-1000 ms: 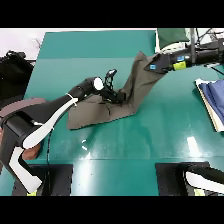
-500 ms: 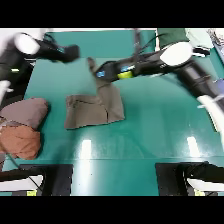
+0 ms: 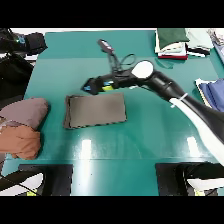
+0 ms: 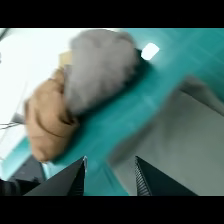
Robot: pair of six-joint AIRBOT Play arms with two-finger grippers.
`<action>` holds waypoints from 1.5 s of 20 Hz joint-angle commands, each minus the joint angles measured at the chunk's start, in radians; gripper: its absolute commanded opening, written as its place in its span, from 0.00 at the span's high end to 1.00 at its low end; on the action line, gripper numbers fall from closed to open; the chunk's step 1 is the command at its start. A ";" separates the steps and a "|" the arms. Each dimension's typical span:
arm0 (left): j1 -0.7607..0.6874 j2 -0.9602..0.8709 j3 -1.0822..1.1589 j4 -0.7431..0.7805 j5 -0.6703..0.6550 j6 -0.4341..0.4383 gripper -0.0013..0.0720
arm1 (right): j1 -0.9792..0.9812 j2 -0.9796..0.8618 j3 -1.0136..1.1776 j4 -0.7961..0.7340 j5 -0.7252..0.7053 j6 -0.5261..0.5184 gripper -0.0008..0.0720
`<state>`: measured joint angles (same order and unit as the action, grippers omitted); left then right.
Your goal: Fold the shirts.
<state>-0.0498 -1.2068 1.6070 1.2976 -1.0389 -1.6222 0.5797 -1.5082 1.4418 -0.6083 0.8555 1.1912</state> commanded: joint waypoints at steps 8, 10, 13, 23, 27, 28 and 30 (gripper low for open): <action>0.006 -0.024 0.000 -0.077 -0.002 0.012 0.95 | -0.378 0.017 -0.467 -0.014 0.110 0.093 0.18; 0.006 -0.025 0.000 -0.097 -0.002 0.034 0.95 | -0.335 -0.064 -0.428 0.053 0.108 0.087 0.18; 0.006 -0.025 0.000 -0.106 -0.003 0.034 0.95 | -0.233 -0.192 -0.318 0.101 0.108 0.084 0.25; -0.032 -0.025 0.000 -0.179 -0.027 0.071 0.95 | -0.182 -0.233 -0.069 0.027 0.086 0.068 0.97; -0.160 -0.025 0.000 -0.180 0.026 0.081 0.95 | -0.418 -0.059 -0.098 -0.167 0.109 0.120 0.97; -0.191 -0.025 0.000 -0.180 0.038 0.086 0.95 | -0.500 -0.016 -0.097 -0.217 0.138 0.129 0.97; -0.245 -0.025 0.000 -0.180 0.062 0.086 0.95 | -0.661 0.060 -0.097 -0.291 0.169 0.129 0.97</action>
<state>-0.2222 -1.2312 1.6070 1.1175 -1.0161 -1.5433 0.1070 -1.5520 1.3464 -0.7624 0.9836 1.2987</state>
